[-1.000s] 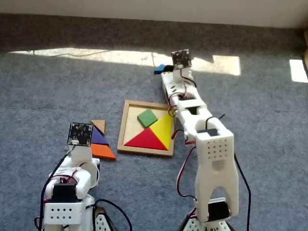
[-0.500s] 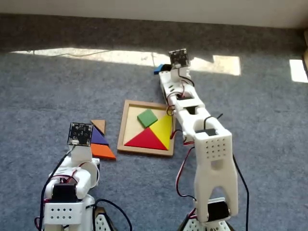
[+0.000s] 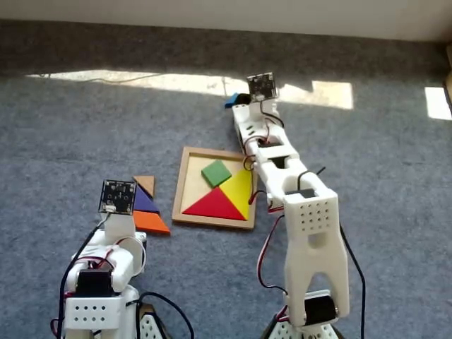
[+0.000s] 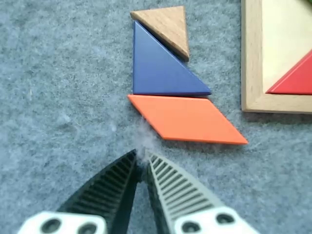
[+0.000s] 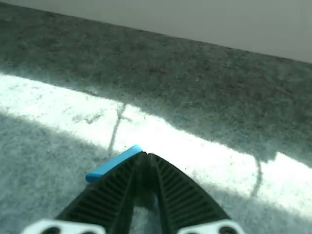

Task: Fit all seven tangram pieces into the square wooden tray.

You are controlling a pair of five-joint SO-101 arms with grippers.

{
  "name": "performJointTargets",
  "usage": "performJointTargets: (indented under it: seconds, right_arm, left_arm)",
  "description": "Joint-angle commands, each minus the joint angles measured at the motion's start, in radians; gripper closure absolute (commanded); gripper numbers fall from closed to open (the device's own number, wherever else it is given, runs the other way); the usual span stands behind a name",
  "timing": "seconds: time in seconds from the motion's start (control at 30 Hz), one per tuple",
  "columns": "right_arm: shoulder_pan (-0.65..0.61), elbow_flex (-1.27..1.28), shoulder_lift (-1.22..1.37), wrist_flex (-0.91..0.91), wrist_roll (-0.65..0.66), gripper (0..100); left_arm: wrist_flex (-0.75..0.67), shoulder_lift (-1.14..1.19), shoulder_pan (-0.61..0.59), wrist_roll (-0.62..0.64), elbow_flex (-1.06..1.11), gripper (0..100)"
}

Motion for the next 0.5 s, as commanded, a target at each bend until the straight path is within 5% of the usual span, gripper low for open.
performJointTargets:
  seconds: [0.0, 0.47]
  right_arm:
    - [-0.007, -0.019, -0.047, 0.004, 0.000, 99.3]
    - [0.044, 0.030, -0.255, 0.582, 0.000, 99.3]
  left_arm:
    - [-0.014, -0.008, 0.013, -0.006, 0.025, 99]
    - [-0.014, -0.008, 0.013, -0.006, 0.025, 99]
